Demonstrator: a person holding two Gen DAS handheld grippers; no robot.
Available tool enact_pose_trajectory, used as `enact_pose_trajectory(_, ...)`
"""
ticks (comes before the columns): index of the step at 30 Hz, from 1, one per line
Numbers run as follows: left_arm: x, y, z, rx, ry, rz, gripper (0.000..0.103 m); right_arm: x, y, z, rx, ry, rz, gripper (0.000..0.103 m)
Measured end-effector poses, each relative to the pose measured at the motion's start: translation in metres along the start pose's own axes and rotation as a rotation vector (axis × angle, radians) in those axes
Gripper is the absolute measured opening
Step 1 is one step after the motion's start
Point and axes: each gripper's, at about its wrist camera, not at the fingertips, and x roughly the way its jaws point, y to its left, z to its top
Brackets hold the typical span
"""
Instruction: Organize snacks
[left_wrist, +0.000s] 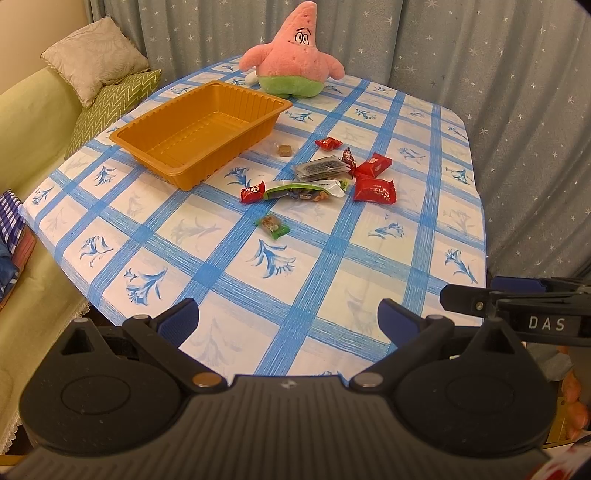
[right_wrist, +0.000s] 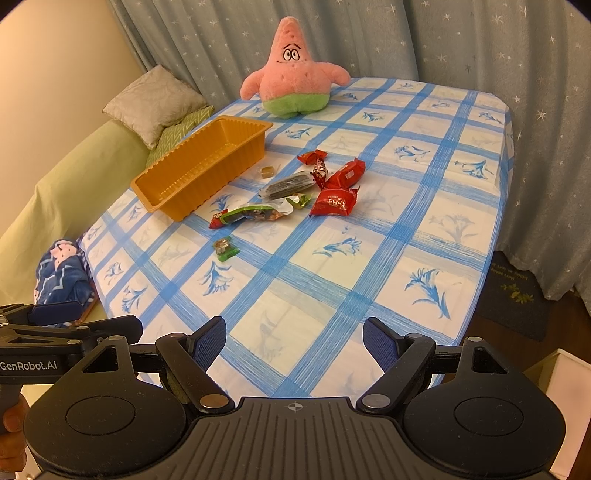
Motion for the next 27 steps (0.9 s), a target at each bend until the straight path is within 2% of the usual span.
enact_pose_trajectory(12, 0.013, 0.003, 0.01, 0.025, -0.051, -0.004, 0.101, 0.014, -0.007, 0.007, 0.032, 0.001, -0.01, 0.081)
enact_pose_trajectory(19, 0.034, 0.01, 0.014, 0.057, -0.086, -0.008, 0.091, 0.02, -0.014, 0.009, 0.063, 0.001, -0.031, 0.081)
enact_pose_trajectory(23, 0.051, 0.016, 0.016, 0.065, -0.098, -0.027, 0.089, 0.026, -0.018, 0.011, 0.084, 0.003, -0.042, 0.081)
enact_pose_trajectory(27, 0.07, 0.019, 0.02, 0.074, -0.089, -0.035, 0.079, 0.032, -0.022, 0.014, 0.105, 0.005, -0.054, 0.081)
